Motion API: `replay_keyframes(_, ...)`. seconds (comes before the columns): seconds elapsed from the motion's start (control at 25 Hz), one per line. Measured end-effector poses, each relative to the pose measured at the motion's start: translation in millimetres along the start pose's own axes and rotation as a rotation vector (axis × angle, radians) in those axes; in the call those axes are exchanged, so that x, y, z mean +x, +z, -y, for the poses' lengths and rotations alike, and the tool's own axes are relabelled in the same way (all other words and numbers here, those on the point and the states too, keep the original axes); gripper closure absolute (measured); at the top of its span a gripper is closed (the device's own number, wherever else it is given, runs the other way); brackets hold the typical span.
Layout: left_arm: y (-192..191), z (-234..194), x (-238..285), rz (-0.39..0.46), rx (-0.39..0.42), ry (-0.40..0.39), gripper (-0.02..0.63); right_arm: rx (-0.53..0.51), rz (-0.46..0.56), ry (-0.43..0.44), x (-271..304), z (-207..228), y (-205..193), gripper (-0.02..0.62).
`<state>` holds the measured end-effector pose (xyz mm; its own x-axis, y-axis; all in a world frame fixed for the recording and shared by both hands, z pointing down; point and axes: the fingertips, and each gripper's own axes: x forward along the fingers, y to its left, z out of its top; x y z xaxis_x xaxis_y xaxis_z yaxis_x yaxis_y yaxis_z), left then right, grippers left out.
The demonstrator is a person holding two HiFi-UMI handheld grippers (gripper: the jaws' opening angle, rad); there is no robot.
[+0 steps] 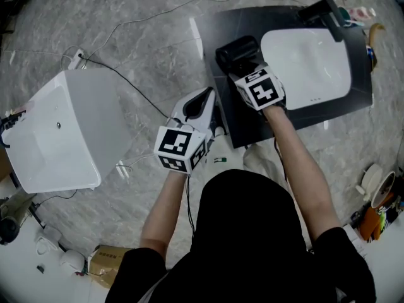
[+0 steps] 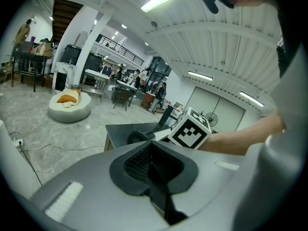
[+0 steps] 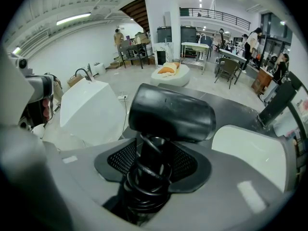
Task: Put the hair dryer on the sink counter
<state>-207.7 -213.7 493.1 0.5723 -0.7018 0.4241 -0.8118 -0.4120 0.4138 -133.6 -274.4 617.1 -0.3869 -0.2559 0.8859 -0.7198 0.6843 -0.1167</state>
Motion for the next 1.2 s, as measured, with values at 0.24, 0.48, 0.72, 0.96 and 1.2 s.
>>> replay_keyframes(0.24, -0.9, 2.5, 0.3, -0.002, -0.001, -0.008, 0.607, -0.015, -0.015, -0.016, 1.2, 1.8, -0.4, 0.373)
replay_keyframes(0.48, -0.3, 1.1, -0.4, -0.001, 0.000, -0.007, 0.607, -0.021, -0.026, -0.025, 3.5, 1.9, -0.4, 0.373)
replay_keyframes(0.72, -1.5, -0.9, -4.9, 0.000, 0.002, -0.004, 0.607, -0.023, -0.033, -0.038, 3.4, 1.8, -0.5, 0.373)
replay_keyframes(0.96, -2.6, -5.1, -9.2, 0.004, 0.001, 0.007, 0.607, -0.035, -0.037, -0.059, 4.6, 1.5, -0.5, 0.371)
replay_keyframes(1.2, -6.3, -7.2, -14.1, 0.005, 0.001, 0.027, 0.607, -0.027, -0.021, -0.050, 2.1, -1.3, 1.8, 0.373)
